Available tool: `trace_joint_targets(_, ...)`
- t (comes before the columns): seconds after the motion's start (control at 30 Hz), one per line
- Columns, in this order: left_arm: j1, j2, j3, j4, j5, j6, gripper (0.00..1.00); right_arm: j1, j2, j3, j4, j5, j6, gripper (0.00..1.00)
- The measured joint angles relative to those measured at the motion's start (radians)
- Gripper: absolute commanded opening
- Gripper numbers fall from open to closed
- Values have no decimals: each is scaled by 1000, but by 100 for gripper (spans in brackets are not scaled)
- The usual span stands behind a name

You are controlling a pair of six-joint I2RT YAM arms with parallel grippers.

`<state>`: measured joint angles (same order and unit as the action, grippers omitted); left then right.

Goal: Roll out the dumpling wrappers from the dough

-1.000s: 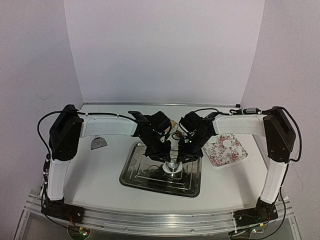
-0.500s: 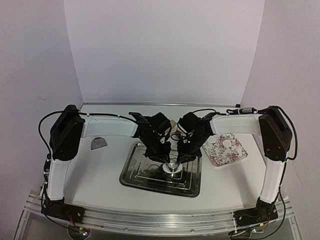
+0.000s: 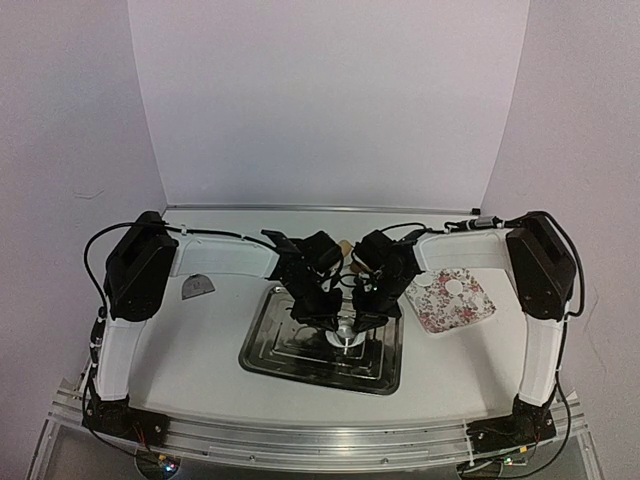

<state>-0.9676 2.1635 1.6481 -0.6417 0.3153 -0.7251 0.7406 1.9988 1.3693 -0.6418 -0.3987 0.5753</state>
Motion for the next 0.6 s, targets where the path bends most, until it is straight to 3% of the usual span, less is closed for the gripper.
trace_joint_targets(0.6, 29, 0, -45, 67, 58, -14, 0, -7, 61, 70, -79, -38, 20, 0)
